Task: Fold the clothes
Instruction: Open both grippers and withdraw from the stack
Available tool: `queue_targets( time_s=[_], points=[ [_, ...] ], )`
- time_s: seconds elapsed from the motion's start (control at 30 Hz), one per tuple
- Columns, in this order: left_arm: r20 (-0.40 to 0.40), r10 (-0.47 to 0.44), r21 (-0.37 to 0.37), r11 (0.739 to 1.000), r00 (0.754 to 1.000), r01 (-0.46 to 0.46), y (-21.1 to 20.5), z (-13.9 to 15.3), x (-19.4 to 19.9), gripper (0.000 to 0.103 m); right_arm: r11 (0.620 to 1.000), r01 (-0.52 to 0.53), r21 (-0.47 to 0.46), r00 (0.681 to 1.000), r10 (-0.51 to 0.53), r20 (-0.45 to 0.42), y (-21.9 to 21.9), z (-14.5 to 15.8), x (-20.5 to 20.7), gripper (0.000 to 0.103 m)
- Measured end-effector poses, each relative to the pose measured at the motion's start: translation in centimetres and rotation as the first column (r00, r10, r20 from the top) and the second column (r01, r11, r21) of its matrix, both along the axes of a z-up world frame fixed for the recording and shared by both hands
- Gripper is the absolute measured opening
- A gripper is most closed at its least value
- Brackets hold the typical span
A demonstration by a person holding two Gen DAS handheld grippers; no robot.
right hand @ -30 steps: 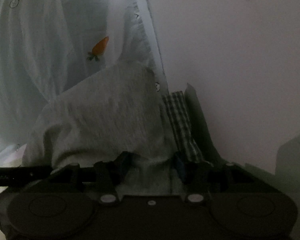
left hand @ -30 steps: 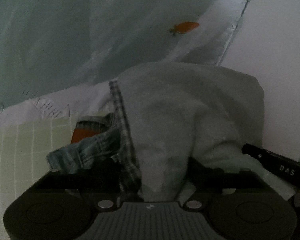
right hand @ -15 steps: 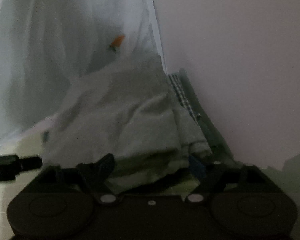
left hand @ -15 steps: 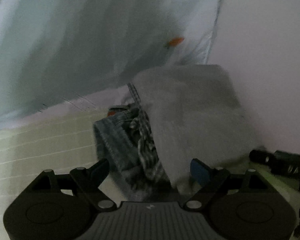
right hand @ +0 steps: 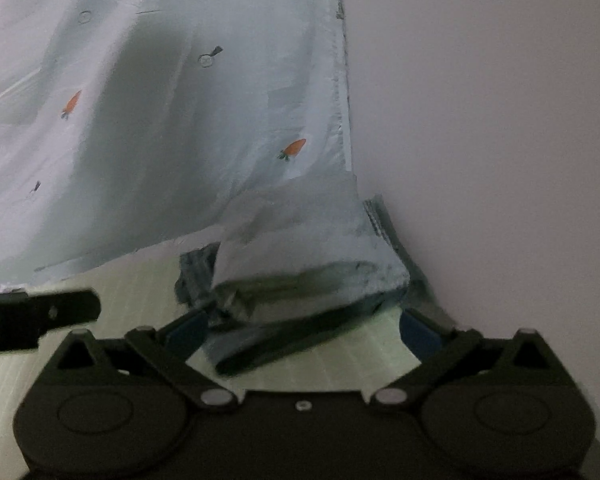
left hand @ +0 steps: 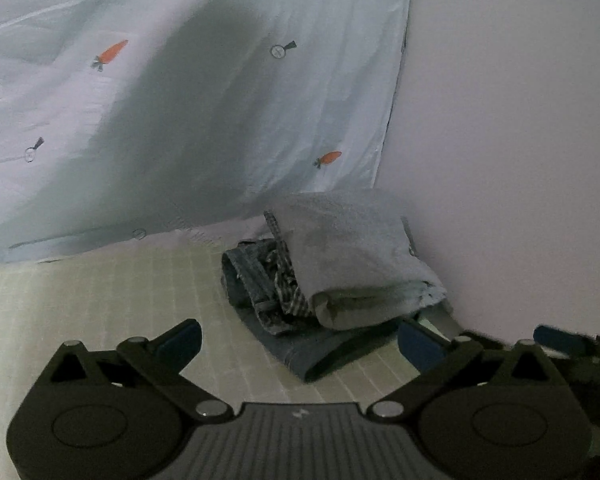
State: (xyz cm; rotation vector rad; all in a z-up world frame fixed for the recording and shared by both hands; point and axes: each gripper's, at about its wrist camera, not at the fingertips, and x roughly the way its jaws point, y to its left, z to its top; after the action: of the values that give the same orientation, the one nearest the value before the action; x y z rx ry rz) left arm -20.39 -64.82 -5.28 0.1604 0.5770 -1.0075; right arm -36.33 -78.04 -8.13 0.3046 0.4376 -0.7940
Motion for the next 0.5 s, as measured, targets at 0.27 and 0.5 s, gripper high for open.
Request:
queue_targets(
  time_s=[0.27,0.5],
  points=[
    [0.018,-0.045,0.048,0.998,0.999,0.044,4.8,-0.4,-1.3,0.103,0.999,0.038,0.003,0.999,-0.038,-0.038,7.7,-0.4,-2.4,0.103],
    [0.019,-0.092,0.082,0.993,0.996,0.09,7.9,-1.3,-2.4,0.103,0.996,0.078,0.037,0.995,-0.076,-0.061,11.4,-1.4,-3.5,0.103]
  ],
)
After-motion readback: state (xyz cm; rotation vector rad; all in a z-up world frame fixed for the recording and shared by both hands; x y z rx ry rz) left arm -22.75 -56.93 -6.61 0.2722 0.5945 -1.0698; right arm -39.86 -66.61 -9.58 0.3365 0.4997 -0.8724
